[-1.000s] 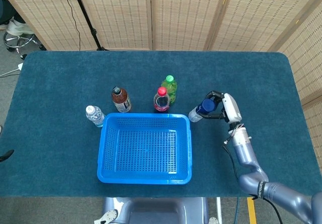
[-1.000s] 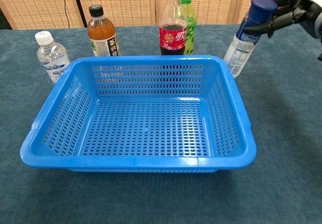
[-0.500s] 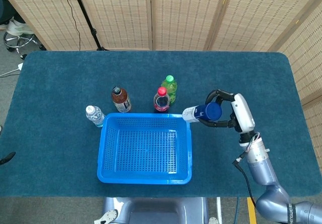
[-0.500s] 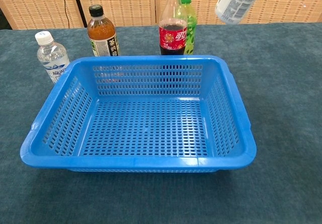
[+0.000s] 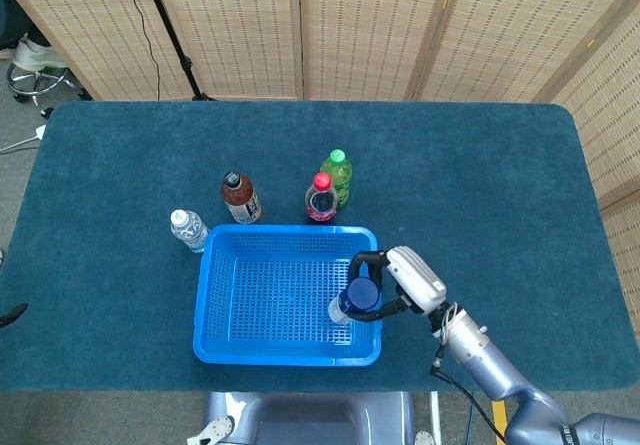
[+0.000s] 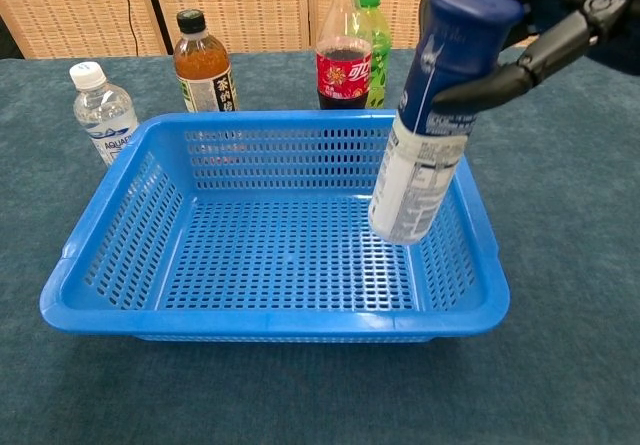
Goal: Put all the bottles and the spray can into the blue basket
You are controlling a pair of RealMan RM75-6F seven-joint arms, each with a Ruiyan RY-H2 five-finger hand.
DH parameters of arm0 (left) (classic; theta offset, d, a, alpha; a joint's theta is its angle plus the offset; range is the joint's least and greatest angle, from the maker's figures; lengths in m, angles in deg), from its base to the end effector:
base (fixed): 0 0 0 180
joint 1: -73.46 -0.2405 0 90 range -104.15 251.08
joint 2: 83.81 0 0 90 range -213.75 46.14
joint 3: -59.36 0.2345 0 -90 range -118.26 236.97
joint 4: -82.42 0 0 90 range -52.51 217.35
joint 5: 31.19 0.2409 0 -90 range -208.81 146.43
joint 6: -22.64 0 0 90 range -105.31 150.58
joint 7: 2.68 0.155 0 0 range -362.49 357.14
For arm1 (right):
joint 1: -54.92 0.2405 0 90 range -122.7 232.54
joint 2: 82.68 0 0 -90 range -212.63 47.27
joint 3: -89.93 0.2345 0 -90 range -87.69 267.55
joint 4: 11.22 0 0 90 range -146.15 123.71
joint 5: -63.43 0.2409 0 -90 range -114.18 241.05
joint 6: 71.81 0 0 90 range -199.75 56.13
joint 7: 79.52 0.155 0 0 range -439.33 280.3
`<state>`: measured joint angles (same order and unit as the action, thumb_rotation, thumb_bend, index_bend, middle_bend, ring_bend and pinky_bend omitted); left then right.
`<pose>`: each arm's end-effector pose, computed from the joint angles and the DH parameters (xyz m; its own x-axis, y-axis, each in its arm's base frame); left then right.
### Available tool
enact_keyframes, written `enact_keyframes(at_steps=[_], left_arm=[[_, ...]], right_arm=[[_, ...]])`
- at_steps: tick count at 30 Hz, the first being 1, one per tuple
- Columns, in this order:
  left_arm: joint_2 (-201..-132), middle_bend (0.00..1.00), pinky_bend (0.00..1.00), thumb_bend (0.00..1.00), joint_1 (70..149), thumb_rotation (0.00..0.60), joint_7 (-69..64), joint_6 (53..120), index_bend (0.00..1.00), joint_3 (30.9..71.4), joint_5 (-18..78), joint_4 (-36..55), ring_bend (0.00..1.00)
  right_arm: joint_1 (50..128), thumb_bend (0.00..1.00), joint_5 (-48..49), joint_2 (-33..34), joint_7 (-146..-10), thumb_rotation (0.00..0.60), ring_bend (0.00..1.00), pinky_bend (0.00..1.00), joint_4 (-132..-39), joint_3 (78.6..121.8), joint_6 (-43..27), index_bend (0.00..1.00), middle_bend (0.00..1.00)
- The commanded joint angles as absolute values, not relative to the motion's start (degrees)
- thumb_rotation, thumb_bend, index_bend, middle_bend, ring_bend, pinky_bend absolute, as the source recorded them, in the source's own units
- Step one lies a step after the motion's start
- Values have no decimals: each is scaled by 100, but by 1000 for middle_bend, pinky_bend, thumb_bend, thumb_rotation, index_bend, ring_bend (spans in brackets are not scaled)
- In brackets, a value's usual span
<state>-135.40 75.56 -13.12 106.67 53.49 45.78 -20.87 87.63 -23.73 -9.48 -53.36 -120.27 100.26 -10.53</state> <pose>-0.3073 0.1872 0.1813 0.2339 -0.0428 0.9713 0.9608 0.1634 -0.2241 -0.0758 -0.2714 0.0208 -0.2388 -0.5050 0.8294 -0.8134 -0.3625 -0.4549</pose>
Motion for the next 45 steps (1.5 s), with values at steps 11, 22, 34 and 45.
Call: enact_keyframes(at_steps=[11,22,34,45], left_arm=[[-13535,0,0,62,7557,600,-1325,10658,0,5379,4654,-2094,0],[-13532,0,0,63,7549,600,-1329,10673,0,5402,4705,-2107,0],[-13519,0,0,63,7538,600,-1406,10700,0,5411,4758,-2090,0],[-13532,0,0,63,7563,600,-1372,10646,0,5388,4662,-2066,0]], right_arm=[[8751,166,-3068,-470,-5762,600,657,573,-11348,9397,-888,578,643],[8620,0,-3203,-812,-6232,600,41,123,-11482,9160,-682,115,35],[8655,0,-1985,-1152,-5787,600,0,0,-11695,10321,-210,2,0],[9335,0,-1059,-900,-5097,600,0,0,-10011,10645,-1650,0,0]])
